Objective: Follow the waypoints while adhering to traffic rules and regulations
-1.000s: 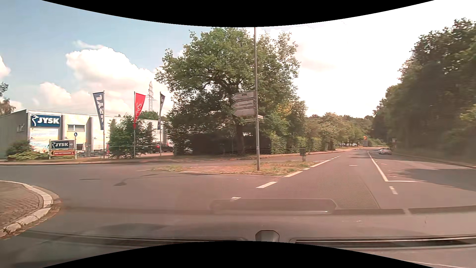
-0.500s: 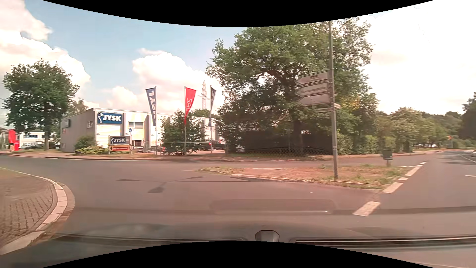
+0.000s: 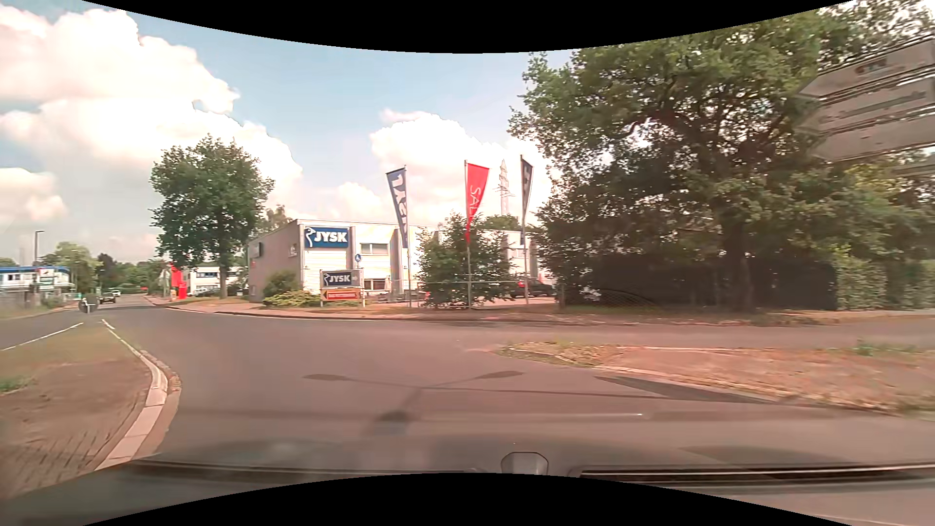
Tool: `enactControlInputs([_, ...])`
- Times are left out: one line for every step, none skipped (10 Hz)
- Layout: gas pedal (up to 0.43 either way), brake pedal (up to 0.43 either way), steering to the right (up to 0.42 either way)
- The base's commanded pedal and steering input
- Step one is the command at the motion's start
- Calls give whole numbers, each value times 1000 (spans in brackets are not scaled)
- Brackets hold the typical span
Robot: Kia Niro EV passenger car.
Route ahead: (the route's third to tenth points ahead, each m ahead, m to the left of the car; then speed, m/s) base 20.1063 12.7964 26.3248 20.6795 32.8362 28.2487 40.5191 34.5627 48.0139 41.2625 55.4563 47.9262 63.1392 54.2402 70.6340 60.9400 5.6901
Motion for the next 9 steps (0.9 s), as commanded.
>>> enactControlInputs([157,0,-388])
enactControlInputs([157,0,-382])
enactControlInputs([157,0,-365])
enactControlInputs([157,0,-341])
enactControlInputs([157,0,-325])
enactControlInputs([157,0,-310])
enactControlInputs([157,0,-294])
enactControlInputs([157,0,-272])
enactControlInputs([177,0,-255])
